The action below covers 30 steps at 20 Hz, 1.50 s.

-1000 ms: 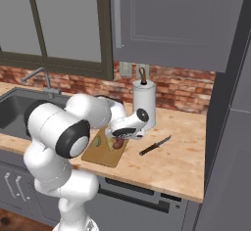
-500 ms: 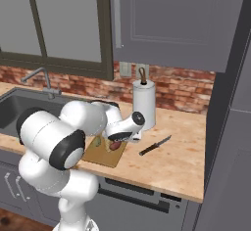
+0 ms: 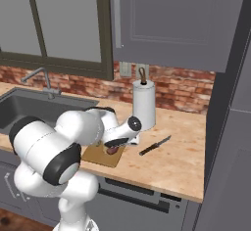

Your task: Retrieve the sausage and cheese from the fridge and place them on the cutting board on the counter.

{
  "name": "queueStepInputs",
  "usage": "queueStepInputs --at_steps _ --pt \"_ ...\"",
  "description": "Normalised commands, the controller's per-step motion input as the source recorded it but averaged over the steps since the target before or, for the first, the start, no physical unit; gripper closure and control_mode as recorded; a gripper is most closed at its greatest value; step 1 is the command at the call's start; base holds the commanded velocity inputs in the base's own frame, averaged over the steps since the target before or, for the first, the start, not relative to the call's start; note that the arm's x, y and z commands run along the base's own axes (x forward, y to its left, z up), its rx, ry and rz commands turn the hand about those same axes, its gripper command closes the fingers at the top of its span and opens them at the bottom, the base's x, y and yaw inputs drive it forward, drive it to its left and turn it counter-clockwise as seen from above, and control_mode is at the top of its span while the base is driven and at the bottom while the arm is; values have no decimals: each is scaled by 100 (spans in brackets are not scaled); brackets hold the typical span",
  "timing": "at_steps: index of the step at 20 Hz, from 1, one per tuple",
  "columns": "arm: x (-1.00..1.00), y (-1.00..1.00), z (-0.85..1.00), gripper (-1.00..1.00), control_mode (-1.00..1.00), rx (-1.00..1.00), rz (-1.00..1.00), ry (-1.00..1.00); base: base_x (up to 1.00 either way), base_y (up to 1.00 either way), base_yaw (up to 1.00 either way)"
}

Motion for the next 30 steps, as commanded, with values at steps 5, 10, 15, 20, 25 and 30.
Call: queueStepInputs --at_steps 5,10,15,20,25,30 --pt "18 4 1 -100 -100 -1 -1 0 0 0 0" --pt "3 0 10 -100 -100 0 0 0 0 0 0" --pt "0 0 15 -100 -100 0 0 0 0 0 0" --pt "0 0 22 -100 -100 0 0 0 0 0 0" --pt "-11 0 41 -100 -100 0 0 0 0 0 0" --pt "-43 8 29 -100 -100 -12 0 -12 0 0 0"
